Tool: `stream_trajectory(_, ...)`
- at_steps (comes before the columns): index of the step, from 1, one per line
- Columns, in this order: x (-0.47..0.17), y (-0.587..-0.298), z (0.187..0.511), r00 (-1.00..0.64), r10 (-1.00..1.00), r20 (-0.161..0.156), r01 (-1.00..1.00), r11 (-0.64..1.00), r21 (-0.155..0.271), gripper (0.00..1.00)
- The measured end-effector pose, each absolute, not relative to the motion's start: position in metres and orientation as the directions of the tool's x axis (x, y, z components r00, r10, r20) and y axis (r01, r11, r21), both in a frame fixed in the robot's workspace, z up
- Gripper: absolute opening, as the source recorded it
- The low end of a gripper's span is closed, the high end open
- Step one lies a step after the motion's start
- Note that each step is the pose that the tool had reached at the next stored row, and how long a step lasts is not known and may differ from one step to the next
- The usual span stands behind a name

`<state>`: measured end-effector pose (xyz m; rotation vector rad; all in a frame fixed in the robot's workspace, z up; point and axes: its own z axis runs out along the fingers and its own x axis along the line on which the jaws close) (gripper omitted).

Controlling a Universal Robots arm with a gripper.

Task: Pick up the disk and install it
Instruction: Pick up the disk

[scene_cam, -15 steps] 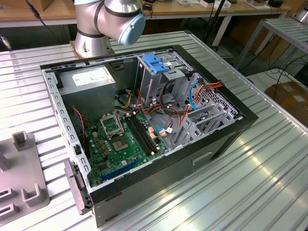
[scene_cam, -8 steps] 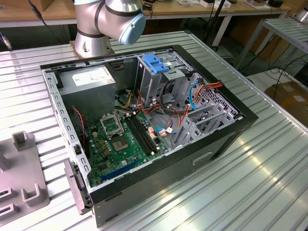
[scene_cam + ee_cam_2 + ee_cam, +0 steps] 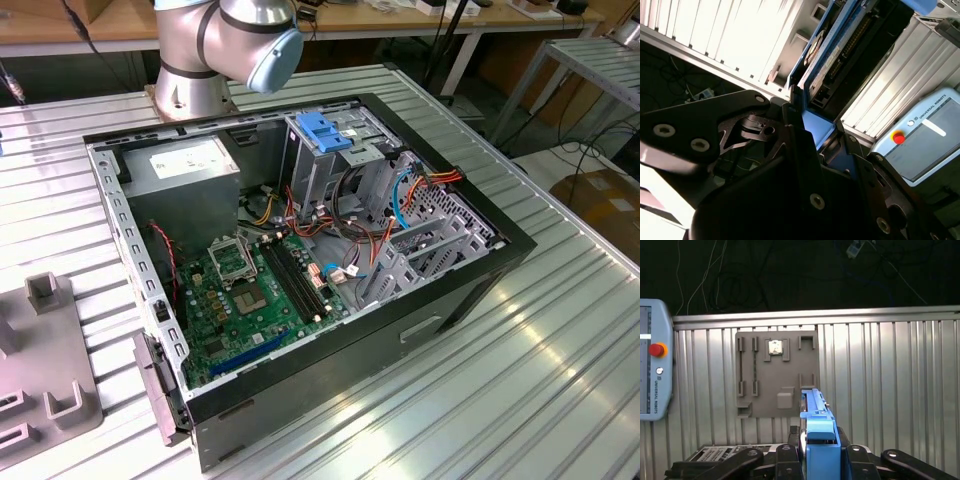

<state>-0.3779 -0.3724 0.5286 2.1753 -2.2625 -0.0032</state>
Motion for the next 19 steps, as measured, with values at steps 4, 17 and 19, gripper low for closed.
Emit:
stream_trajectory(4, -0.374, -0.372, 0.529, -0.039, -0.999, 0.001, -0.999, 0.039, 0.004, 0.37)
stream_trajectory(17, -0.360, -0.372, 0.529, -0.039, -0.999, 0.001, -0.999, 0.039, 0.003, 0.37)
stream_trajectory(19, -0.358, -0.372, 0.529, -0.039, -0.999, 0.001, -0.999, 0.039, 0.003, 0.37)
